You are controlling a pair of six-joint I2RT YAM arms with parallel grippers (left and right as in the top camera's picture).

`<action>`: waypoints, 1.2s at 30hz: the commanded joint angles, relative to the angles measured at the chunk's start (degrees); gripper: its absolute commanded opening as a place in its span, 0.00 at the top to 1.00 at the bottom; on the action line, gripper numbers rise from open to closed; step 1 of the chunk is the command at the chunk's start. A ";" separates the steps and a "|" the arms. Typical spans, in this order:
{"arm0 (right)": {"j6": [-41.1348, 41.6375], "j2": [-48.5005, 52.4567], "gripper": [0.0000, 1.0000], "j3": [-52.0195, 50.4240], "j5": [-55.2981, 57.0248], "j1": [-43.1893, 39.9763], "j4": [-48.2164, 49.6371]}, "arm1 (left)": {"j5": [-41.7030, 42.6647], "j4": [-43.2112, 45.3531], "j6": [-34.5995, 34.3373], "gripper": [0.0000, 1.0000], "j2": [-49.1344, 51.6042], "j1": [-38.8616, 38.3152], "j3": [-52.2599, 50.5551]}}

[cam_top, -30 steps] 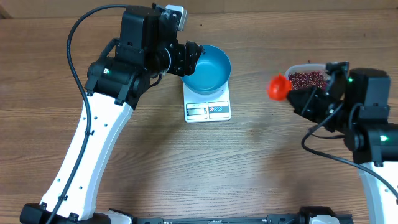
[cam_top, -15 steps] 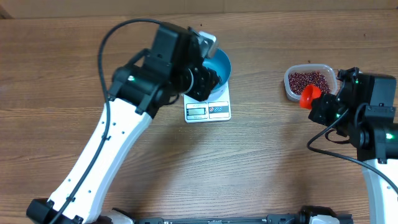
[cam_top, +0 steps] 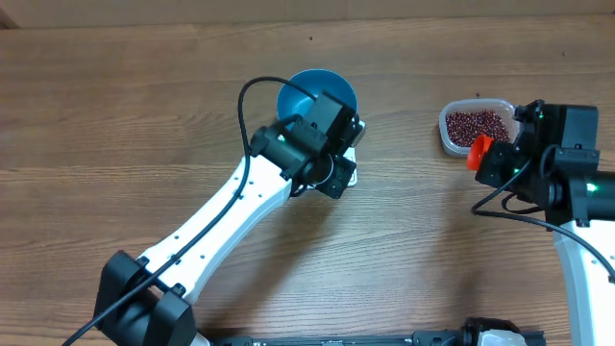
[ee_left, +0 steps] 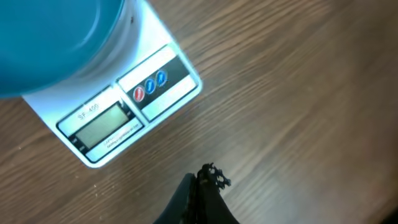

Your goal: Scoop item into bowl and weigh 150g on scale

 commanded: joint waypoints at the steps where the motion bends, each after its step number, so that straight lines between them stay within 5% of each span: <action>1: -0.24 -0.04 0.96 1.33 -0.74 -0.44 0.63 | -4.20 4.94 -1.55 0.96 -0.04 0.00 -5.79; 9: -0.24 -0.04 0.96 1.33 -0.74 -0.44 0.15 | -9.27 16.81 -1.40 0.96 0.76 -0.02 -12.57; 36: -0.26 -0.04 0.96 1.33 -0.74 -0.44 -1.09 | -14.64 28.63 -1.40 0.96 10.80 -0.02 -12.81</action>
